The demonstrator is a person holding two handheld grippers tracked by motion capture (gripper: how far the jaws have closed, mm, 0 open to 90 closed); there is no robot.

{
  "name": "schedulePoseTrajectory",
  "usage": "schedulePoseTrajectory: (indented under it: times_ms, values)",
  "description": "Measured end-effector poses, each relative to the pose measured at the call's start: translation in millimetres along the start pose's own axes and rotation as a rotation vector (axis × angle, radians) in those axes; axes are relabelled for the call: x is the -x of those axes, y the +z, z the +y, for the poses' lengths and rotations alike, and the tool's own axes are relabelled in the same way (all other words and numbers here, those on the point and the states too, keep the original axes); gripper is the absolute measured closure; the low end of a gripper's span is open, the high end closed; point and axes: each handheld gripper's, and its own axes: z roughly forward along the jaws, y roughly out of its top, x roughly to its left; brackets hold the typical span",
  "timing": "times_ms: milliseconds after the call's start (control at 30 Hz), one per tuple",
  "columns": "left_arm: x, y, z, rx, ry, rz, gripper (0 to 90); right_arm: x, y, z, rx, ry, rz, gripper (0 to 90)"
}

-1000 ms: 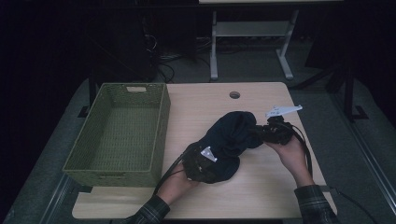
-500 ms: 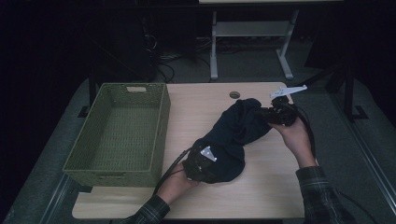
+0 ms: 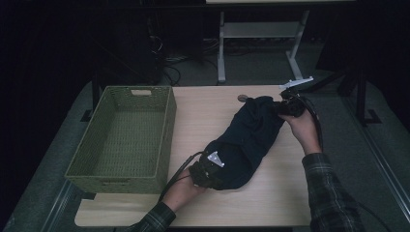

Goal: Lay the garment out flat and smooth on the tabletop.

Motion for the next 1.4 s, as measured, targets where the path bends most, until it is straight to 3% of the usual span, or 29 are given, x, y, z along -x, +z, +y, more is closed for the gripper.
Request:
schedulePoseTrajectory:
  times_ms: [333, 567, 667, 767, 867, 1067, 1200, 1400]
  values:
    - [0.8, -0.2, 0.1, -0.001, -0.003, 0.001, 90.0, 11.7, 52.4, -14.3, -0.108, 0.024, -0.053, 73.3]
    - [0.0, -0.2, 0.2, -0.001, 0.0, -0.003, 90.0, 15.4, 68.4, -23.3, -0.151, 0.044, -0.057, 71.7]
    - [-0.3, -0.1, 0.1, 0.0, -0.003, -0.005, 90.0, 16.4, 71.1, -25.4, -0.157, 0.06, -0.056, 60.6]
    - [-0.5, 0.0, 0.0, 0.001, -0.008, -0.008, 90.0, 16.8, 64.4, -23.2, -0.112, 0.067, -0.07, 43.9]
    - [-1.0, -0.1, 0.0, 0.0, -0.009, -0.011, 90.0, 16.4, 51.3, -19.1, -0.074, 0.068, -0.063, 42.1]
    - [-0.7, -0.1, 0.2, -0.003, -0.007, -0.007, 90.0, 8.7, 25.6, -23.5, -0.037, 0.04, -0.048, 55.9]
    - [-0.9, 0.1, 0.1, 0.001, -0.007, -0.006, 90.0, 1.7, 12.3, -37.2, -0.044, 0.027, -0.031, 72.9]
    - [1.4, 0.3, 1.4, -0.007, -0.004, 0.008, 90.0, -15.6, -5.9, -58.6, -0.055, -0.006, -0.007, 85.9]
